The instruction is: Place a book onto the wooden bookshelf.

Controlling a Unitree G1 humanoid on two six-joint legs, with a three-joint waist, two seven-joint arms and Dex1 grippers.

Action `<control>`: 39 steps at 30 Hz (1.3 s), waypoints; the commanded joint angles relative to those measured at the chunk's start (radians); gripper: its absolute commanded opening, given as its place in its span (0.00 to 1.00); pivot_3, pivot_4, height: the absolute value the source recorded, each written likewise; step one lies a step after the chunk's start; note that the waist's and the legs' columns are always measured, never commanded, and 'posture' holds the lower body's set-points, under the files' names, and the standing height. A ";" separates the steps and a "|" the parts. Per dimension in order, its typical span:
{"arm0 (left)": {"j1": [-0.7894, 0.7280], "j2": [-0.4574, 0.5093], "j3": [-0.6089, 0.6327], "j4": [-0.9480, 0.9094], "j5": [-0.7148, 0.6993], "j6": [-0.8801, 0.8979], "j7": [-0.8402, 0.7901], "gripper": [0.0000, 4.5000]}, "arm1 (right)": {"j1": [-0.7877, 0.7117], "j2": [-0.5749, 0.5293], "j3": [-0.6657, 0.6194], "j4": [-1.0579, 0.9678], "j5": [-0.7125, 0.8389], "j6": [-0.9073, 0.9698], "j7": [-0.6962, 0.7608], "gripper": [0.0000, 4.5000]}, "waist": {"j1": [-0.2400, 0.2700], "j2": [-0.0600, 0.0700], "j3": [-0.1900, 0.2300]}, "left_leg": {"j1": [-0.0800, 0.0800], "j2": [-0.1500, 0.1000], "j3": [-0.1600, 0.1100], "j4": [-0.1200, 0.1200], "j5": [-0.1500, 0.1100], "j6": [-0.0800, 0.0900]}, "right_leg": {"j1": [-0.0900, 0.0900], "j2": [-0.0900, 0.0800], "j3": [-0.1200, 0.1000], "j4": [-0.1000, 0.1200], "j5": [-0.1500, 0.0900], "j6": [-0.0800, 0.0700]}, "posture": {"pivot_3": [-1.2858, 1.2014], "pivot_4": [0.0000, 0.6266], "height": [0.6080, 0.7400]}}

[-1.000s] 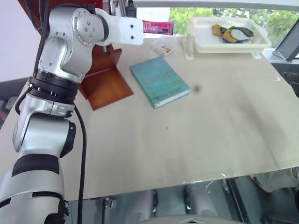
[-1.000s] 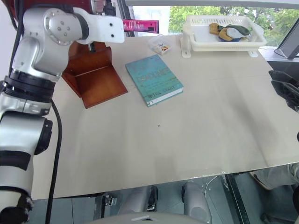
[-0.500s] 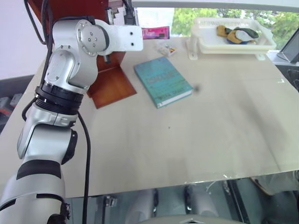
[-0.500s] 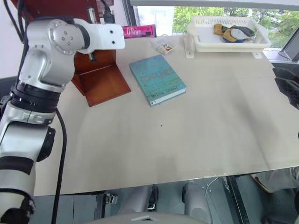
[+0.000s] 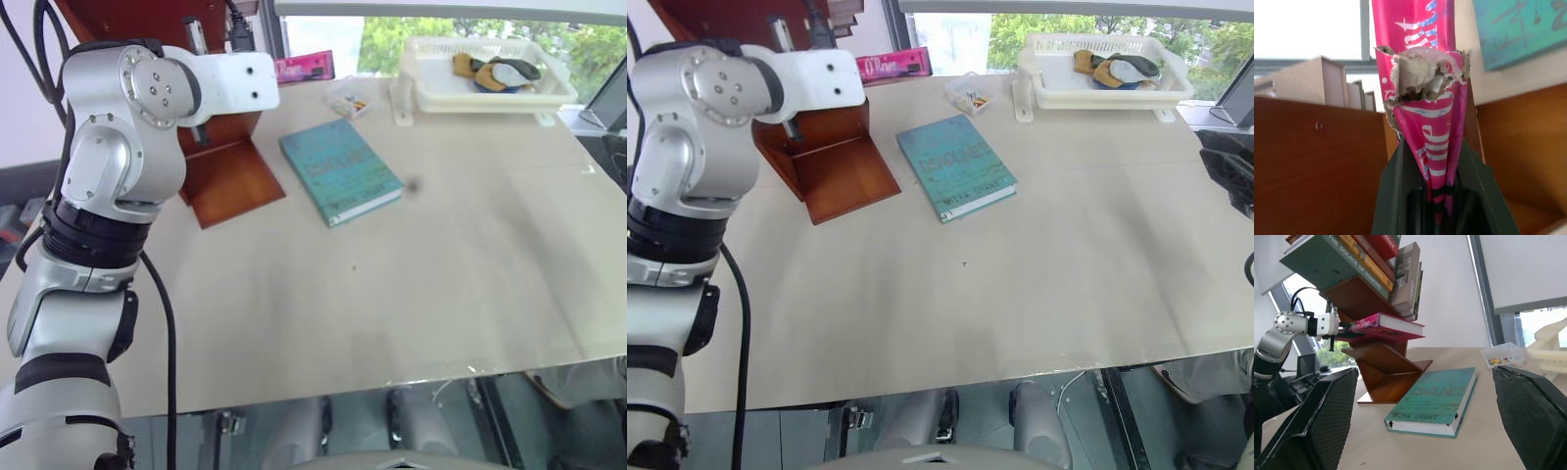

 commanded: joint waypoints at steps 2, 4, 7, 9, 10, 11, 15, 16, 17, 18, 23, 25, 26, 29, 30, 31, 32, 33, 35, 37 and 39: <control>0.032 0.060 0.052 -0.106 0.028 0.069 -0.058 0.00 | -0.060 -0.003 0.021 0.017 -0.008 -0.028 0.060 1.00 | 0.000 0.000 0.000 | 0.000 0.000 0.000 0.000 0.000 0.000 | 0.000 0.000 0.000 0.000 0.000 0.000 | 0.52 0.24 1.00; 0.048 0.078 0.055 -0.129 0.034 0.089 -0.074 0.00 | -0.076 -0.001 0.034 0.028 -0.012 -0.030 0.060 1.00 | 0.001 0.000 0.000 | 0.000 0.000 0.000 0.000 0.000 0.000 | 0.000 0.000 0.000 0.000 0.000 0.000 | 0.52 0.24 1.00; 0.062 0.098 0.068 -0.151 0.040 0.106 -0.083 0.00 | -0.101 0.006 0.049 0.049 -0.021 -0.037 0.060 1.00 | -0.002 0.000 0.000 | 0.000 0.000 0.000 0.000 0.000 0.000 | 0.000 0.000 0.000 0.000 0.000 0.000 | 0.52 0.24 1.00; 0.073 0.111 0.073 -0.163 0.043 0.115 -0.091 0.00 | -0.114 0.013 0.059 0.058 -0.025 -0.041 0.060 1.00 | -0.005 0.000 0.000 | 0.000 0.001 0.001 0.000 0.000 0.000 | 0.000 0.000 0.001 -0.001 0.000 0.000 | 0.52 0.24 1.00; 0.078 0.115 0.076 -0.167 0.044 0.120 -0.093 0.00 | -0.119 0.017 0.064 0.061 -0.025 -0.044 0.060 1.00 | -0.007 0.000 0.000 | 0.000 0.001 0.001 -0.001 0.000 0.000 | 0.000 0.000 0.001 -0.001 0.000 0.000 | 0.52 0.24 1.00; 0.081 0.119 0.077 -0.172 0.045 0.125 -0.095 0.00 | -0.125 0.021 0.068 0.066 -0.027 -0.046 0.060 1.00 | -0.011 0.000 0.000 | 0.000 0.001 0.001 -0.001 0.000 0.000 | 0.000 0.001 0.001 -0.001 0.000 0.000 | 0.52 0.24 1.00; 0.078 0.121 0.075 -0.178 0.047 0.142 -0.091 0.22 | -0.137 0.030 0.080 0.071 -0.026 -0.048 0.060 1.00 | -0.020 0.000 0.000 | 0.000 0.002 0.001 -0.002 0.000 0.000 | 0.000 0.001 0.001 -0.001 0.000 0.000 | 0.52 0.24 1.00; 0.078 0.122 0.074 -0.178 0.047 0.144 -0.091 0.28 | -0.138 0.031 0.081 0.071 -0.025 -0.049 0.060 1.00 | -0.020 0.000 0.000 | 0.000 0.002 0.001 -0.002 0.000 0.000 | 0.000 0.001 0.002 -0.001 0.000 0.000 | 0.52 0.24 1.00; 0.079 0.123 0.075 -0.177 0.048 0.145 -0.091 0.36 | -0.139 0.032 0.082 0.070 -0.025 -0.049 0.060 1.00 | -0.021 0.000 0.000 | 0.000 0.002 0.002 -0.002 0.000 0.000 | 0.000 0.001 0.002 -0.001 0.000 0.000 | 0.52 0.24 1.00; 0.079 0.124 0.072 -0.178 0.050 0.148 -0.094 0.46 | -0.139 0.033 0.083 0.072 -0.025 -0.050 0.060 1.00 | -0.020 0.000 0.000 | 0.000 0.002 0.001 -0.002 0.000 0.000 | 0.000 0.001 0.002 -0.001 0.000 0.000 | 0.52 0.24 1.00; 0.078 0.133 0.061 -0.180 0.055 0.149 -0.113 0.65 | -0.138 0.036 0.083 0.072 -0.024 -0.053 0.060 1.00 | -0.015 0.000 0.000 | 0.001 0.002 0.001 -0.001 -0.002 0.003 | 0.000 0.001 0.001 0.001 0.000 0.000 | 0.52 0.24 1.00; 0.076 0.134 0.062 -0.181 0.056 0.149 -0.116 0.65 | -0.135 0.038 0.082 0.071 -0.023 -0.054 0.060 1.00 | -0.013 0.000 0.000 | 0.001 0.002 0.001 0.000 -0.002 0.003 | 0.000 0.001 0.001 0.001 0.000 0.000 | 0.52 0.24 1.00; 0.074 0.135 0.062 -0.180 0.056 0.148 -0.119 0.65 | -0.133 0.039 0.080 0.069 -0.022 -0.054 0.060 1.00 | -0.013 0.000 0.000 | 0.001 0.002 0.001 0.000 -0.002 0.003 | 0.000 0.001 0.001 0.001 0.000 0.000 | 0.52 0.24 1.00; 0.072 0.137 0.064 -0.181 0.056 0.146 -0.125 0.65 | -0.124 0.041 0.076 0.063 -0.018 -0.053 0.060 1.00 | -0.010 0.000 0.000 | 0.001 0.002 0.001 0.000 -0.002 0.003 | 0.000 0.001 0.001 0.002 0.000 0.000 | 0.52 0.24 1.00; 0.072 0.137 0.064 -0.181 0.056 0.145 -0.126 0.65 | -0.120 0.042 0.076 0.061 -0.018 -0.053 0.060 1.00 | -0.009 0.000 0.000 | 0.001 0.002 0.001 0.000 -0.002 0.003 | 0.000 0.001 0.001 0.001 0.000 0.000 | 0.52 0.24 1.00; 0.070 0.136 0.063 -0.180 0.056 0.145 -0.126 0.65 | -0.117 0.042 0.075 0.060 -0.018 -0.054 0.060 1.00 | -0.007 0.000 0.000 | 0.001 0.002 0.001 0.000 -0.002 0.003 | 0.000 0.001 0.001 0.001 0.000 0.000 | 0.52 0.24 1.00; 0.067 0.133 0.063 -0.180 0.056 0.146 -0.125 0.65 | -0.114 0.043 0.075 0.061 -0.018 -0.055 0.060 1.00 | -0.004 0.000 0.000 | 0.001 0.002 0.001 0.000 -0.002 0.003 | 0.000 0.001 0.001 0.001 0.000 0.000 | 0.52 0.24 1.00; 0.063 0.131 0.062 -0.179 0.056 0.147 -0.125 0.65 | -0.114 0.042 0.074 0.062 -0.018 -0.055 0.060 1.00 | -0.003 0.000 0.000 | 0.001 0.002 0.001 0.000 -0.002 0.003 | 0.000 0.001 0.001 0.001 0.000 0.000 | 0.52 0.24 1.00; 0.058 0.131 0.064 -0.179 0.056 0.148 -0.126 0.65 | -0.118 0.041 0.074 0.065 -0.020 -0.055 0.060 1.00 | 0.000 0.000 0.000 | 0.001 0.002 0.001 0.000 -0.002 0.003 | 0.000 0.001 0.001 0.001 0.000 0.000 | 0.52 0.24 1.00; 0.054 0.133 0.068 -0.185 0.056 0.152 -0.128 0.65 | -0.127 0.040 0.075 0.071 -0.023 -0.055 0.060 1.00 | 0.001 0.000 0.000 | 0.001 0.002 0.001 0.000 -0.002 0.003 | 0.000 0.001 0.001 0.001 0.000 0.000 | 0.52 0.24 1.00; 0.058 0.140 0.077 -0.194 0.055 0.158 -0.130 0.65 | -0.138 0.040 0.077 0.077 -0.028 -0.056 0.060 1.00 | 0.002 0.000 0.000 | 0.001 0.002 0.001 0.000 -0.002 0.003 | 0.000 0.001 0.001 0.001 0.000 0.000 | 0.52 0.24 1.00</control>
